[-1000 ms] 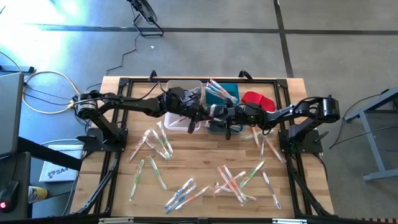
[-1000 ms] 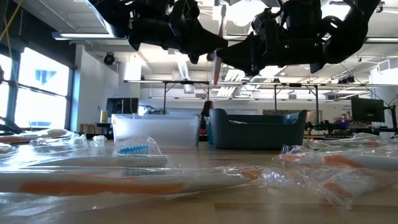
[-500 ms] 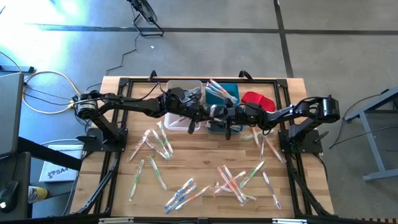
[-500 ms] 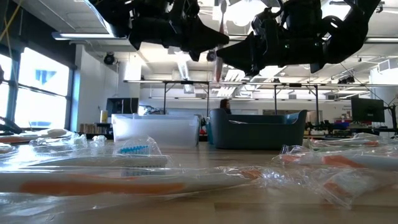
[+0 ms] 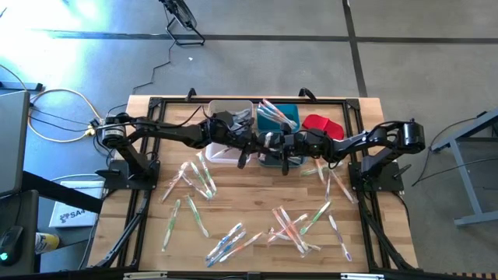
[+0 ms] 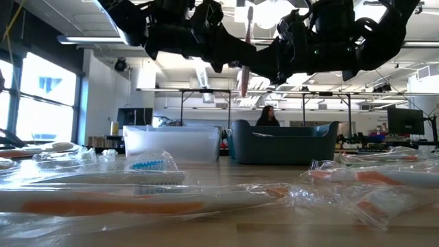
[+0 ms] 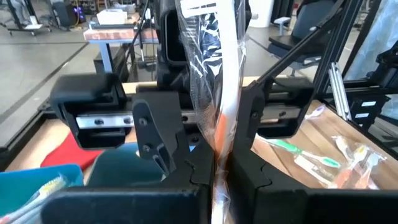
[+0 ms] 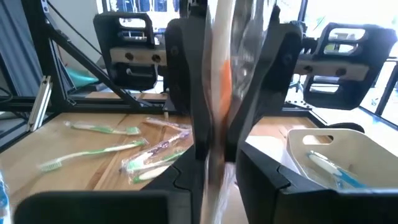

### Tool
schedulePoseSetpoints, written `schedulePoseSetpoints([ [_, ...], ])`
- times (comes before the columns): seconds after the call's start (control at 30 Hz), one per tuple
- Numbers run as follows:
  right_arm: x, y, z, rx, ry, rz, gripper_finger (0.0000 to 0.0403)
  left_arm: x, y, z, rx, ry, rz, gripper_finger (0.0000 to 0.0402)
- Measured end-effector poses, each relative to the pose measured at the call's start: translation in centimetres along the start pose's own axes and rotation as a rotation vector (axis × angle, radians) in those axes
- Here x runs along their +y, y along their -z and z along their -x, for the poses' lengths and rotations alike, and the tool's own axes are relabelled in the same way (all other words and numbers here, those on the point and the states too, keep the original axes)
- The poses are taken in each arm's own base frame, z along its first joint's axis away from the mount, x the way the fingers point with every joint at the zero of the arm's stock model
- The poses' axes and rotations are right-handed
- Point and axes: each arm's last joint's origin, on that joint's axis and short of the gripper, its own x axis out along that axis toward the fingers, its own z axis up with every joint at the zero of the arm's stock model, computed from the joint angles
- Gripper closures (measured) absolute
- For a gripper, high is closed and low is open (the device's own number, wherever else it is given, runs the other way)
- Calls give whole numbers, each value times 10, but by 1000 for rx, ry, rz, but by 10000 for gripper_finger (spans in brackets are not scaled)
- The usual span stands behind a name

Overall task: Pick & Place Toothbrushes
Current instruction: Put the orange toothbrush into the blue bin

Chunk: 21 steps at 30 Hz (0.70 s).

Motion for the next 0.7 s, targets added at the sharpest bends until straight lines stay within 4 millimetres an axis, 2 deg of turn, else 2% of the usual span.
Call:
schedulePoseSetpoints([
  [0.23,0,0,0,2,2,4,379,0,0,0,-2,-5,-4,382],
  [0.57,0,0,0,3,3,-2,380,0,0,0,0,-13,24,382],
  [0.7,-1,0,0,5,6,-3,380,1,0,0,4,-56,58,356],
])
